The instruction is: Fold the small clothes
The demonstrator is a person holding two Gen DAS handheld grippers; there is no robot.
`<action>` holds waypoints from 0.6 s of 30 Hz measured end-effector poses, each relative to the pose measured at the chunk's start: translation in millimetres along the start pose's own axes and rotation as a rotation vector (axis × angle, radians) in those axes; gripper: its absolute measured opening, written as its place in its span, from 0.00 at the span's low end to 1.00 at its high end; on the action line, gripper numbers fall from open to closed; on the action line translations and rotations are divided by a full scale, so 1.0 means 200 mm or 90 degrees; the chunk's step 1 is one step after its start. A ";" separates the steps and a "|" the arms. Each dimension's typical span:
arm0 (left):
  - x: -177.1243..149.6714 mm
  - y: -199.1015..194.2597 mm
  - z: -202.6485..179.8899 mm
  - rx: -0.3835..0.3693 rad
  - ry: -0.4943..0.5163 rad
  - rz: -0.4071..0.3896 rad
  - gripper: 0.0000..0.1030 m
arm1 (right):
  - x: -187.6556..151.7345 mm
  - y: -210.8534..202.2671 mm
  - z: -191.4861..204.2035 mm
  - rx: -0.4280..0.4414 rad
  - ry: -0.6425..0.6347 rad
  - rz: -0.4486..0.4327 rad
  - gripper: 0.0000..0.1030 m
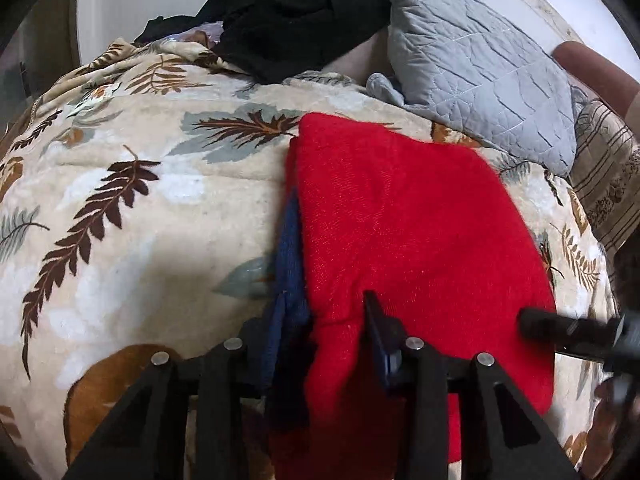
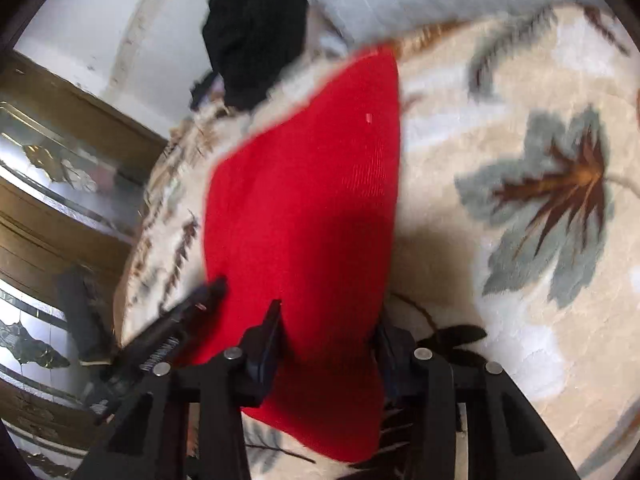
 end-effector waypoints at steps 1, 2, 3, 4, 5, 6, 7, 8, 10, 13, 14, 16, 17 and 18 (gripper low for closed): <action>0.00 0.00 0.00 -0.005 -0.001 0.000 0.41 | 0.02 -0.04 -0.03 0.046 0.046 -0.016 0.56; 0.00 0.01 0.01 -0.010 -0.002 0.000 0.41 | 0.04 -0.07 -0.04 0.062 0.061 -0.032 0.59; 0.00 0.01 0.01 -0.013 -0.004 0.000 0.42 | 0.07 -0.12 -0.05 0.085 0.074 -0.060 0.70; -0.01 0.01 0.01 -0.015 -0.005 -0.001 0.42 | 0.11 -0.15 -0.05 0.103 0.081 -0.081 0.77; -0.01 0.01 0.01 -0.017 -0.006 -0.002 0.43 | 0.15 -0.16 -0.06 0.113 0.087 -0.089 0.77; -0.01 0.02 0.01 -0.018 -0.006 -0.002 0.44 | 0.18 -0.16 -0.07 0.121 0.094 -0.091 0.77; -0.01 0.02 0.02 -0.022 -0.009 -0.001 0.44 | 0.24 -0.12 -0.09 0.130 0.106 -0.085 0.77; -0.01 0.02 0.02 -0.026 -0.011 0.000 0.45 | 0.26 -0.09 -0.10 0.124 0.108 -0.077 0.77; -0.01 0.03 0.03 -0.036 -0.020 0.006 0.46 | 0.31 0.05 -0.16 0.085 0.117 -0.037 0.77; -0.01 0.04 0.05 -0.047 -0.031 0.015 0.48 | 0.32 0.06 -0.02 0.036 0.020 -0.047 0.52; -0.01 0.04 0.05 -0.049 -0.034 0.017 0.48 | 0.31 0.04 0.04 -0.010 -0.031 -0.058 0.49; -0.01 0.05 0.04 -0.057 -0.041 0.022 0.48 | 0.29 0.01 0.11 -0.068 -0.096 -0.072 0.46; -0.01 0.05 0.03 -0.058 -0.040 0.022 0.49 | 0.29 0.04 0.06 -0.085 -0.082 -0.059 0.46; -0.01 0.04 0.03 -0.052 -0.034 0.019 0.49 | 0.30 0.05 0.01 -0.081 -0.055 -0.051 0.46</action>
Point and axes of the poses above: each gripper's, at about its wrist camera, not at the fingertips, and y roughly the way its jaws point, z to its left, x to its top, the point moved 8 cm from there along y, roughly the way its jaws point, and after that the axes turned 3 degrees about x, right-handed, at the moved point
